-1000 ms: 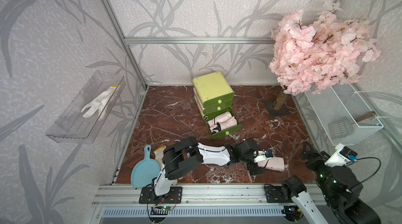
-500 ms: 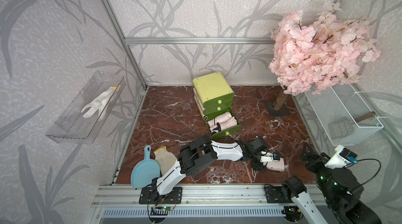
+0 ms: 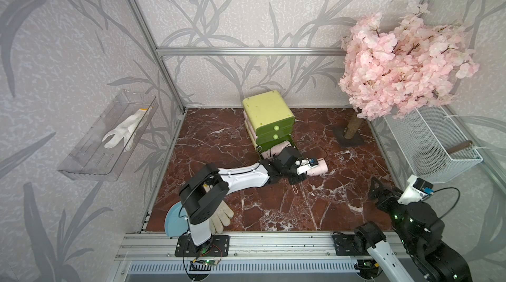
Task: Place the umbrella in the drawer by color
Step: Pick up the umbrella from the center of the board, then place the umbrella in the drawer.
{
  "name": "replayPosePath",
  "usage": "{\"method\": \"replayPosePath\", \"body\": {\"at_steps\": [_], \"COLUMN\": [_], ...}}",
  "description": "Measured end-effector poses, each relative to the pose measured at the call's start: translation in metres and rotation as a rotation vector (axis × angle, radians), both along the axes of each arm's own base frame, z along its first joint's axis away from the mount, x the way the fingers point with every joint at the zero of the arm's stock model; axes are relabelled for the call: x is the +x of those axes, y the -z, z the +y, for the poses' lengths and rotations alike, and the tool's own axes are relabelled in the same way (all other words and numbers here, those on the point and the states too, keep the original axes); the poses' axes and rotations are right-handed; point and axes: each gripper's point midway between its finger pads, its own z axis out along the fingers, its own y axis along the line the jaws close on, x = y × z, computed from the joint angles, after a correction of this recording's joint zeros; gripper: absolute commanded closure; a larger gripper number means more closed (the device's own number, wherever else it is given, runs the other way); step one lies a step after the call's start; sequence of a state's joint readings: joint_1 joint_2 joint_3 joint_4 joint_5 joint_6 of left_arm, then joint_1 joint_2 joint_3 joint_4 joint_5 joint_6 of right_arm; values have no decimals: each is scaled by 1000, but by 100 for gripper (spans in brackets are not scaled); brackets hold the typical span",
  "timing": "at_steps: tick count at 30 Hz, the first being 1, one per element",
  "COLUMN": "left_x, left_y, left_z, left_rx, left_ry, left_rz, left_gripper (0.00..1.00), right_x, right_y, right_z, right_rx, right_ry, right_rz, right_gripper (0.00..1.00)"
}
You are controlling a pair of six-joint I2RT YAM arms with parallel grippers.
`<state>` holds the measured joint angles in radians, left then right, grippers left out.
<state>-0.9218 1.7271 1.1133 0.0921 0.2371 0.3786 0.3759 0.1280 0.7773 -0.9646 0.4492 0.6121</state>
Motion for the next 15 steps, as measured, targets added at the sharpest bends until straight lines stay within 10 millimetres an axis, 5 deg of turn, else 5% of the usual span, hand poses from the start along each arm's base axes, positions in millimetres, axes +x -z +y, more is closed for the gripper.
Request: {"method": "replayPosePath", "body": {"at_steps": [3,6,9,15], "left_x": [20,44,69,103], "left_y": [-43,-56,-44,11], "left_z": [11,24,39,60], "left_rx": [-100,-137,-94,87], "left_ry": [-68,-144,-228,-322], "left_rz": [-23,-53,-95,-175], "left_gripper": [61,61,62,62], "right_x": [16,31,45,68], "right_y": [16,30,41,68], "right_z": [15,30,44,76], "right_rx": [0,2,15,45], "right_ry": [-49,-92,-135,-248], "right_rz": [64,118,144,223], "right_gripper": [9,9,9,9]}}
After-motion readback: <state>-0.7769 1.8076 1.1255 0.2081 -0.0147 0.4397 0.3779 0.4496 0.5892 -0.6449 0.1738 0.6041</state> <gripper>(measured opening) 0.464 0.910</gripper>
